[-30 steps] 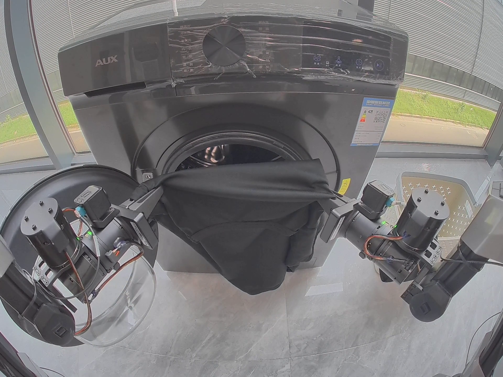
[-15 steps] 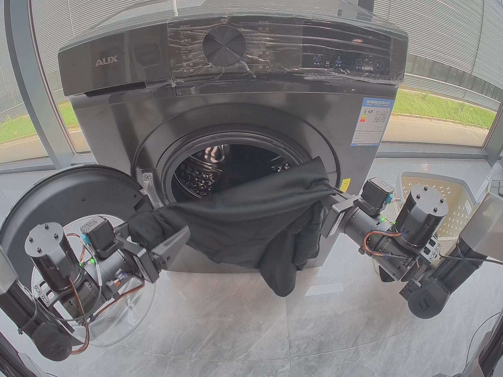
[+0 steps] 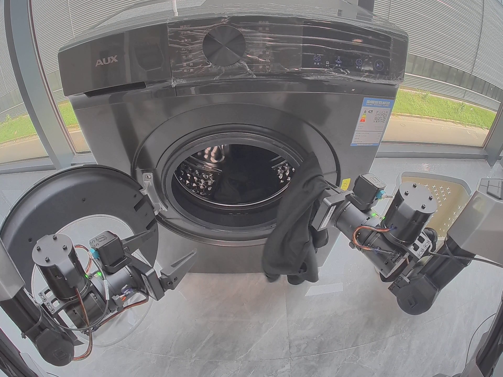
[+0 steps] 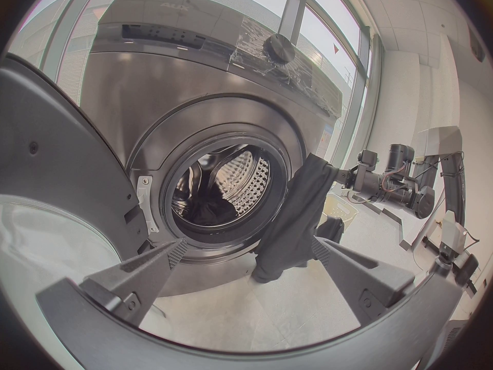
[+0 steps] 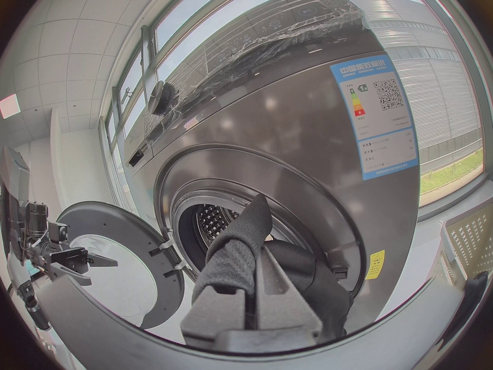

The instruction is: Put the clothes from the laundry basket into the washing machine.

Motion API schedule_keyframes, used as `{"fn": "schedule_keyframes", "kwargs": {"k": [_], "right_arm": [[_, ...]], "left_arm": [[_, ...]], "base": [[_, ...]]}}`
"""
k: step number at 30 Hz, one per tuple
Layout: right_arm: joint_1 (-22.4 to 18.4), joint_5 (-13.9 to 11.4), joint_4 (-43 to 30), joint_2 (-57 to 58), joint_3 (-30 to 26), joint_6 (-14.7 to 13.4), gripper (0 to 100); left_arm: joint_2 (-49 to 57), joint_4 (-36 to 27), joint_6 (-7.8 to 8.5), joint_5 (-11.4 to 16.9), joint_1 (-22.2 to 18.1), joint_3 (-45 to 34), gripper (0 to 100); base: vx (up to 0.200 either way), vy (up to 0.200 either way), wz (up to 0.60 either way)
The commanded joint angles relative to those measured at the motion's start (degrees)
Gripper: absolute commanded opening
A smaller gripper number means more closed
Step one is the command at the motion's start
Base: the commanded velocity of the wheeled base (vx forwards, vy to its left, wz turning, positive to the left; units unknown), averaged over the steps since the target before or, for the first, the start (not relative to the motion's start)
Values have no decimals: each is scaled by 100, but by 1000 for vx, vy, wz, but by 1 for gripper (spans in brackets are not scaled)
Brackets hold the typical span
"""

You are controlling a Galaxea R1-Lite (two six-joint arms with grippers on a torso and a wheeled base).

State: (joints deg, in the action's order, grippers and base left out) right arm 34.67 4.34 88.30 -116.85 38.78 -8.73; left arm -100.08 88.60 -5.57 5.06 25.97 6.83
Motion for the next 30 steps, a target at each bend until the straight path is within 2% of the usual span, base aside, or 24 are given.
{"fn": "schedule_keyframes", "kwargs": {"k": [1,4,12,20,27,30], "right_arm": [[216,-30,3,-181,156,20,0],[418,-30,3,-216,262,20,0],[813,-38,-93,-330,569,47,0],[954,-47,-313,-383,1044,55,0],[1103,-38,-295,-444,1088,55,0],[1156,-38,-295,-444,1097,64,0]], "left_arm": [[-354,-1,100,-23,14,161,100],[-521,-1,179,-23,137,275,100],[-1198,-1,118,-154,251,838,100],[-1716,-1,109,-154,480,1198,100],[-2076,-1,126,-190,453,1620,100],[-2156,-1,118,-286,427,1778,100]], "base": [[0,0,0],[0,0,0],[0,0,0],[0,0,0],[0,0,0],[0,0,0]]}}
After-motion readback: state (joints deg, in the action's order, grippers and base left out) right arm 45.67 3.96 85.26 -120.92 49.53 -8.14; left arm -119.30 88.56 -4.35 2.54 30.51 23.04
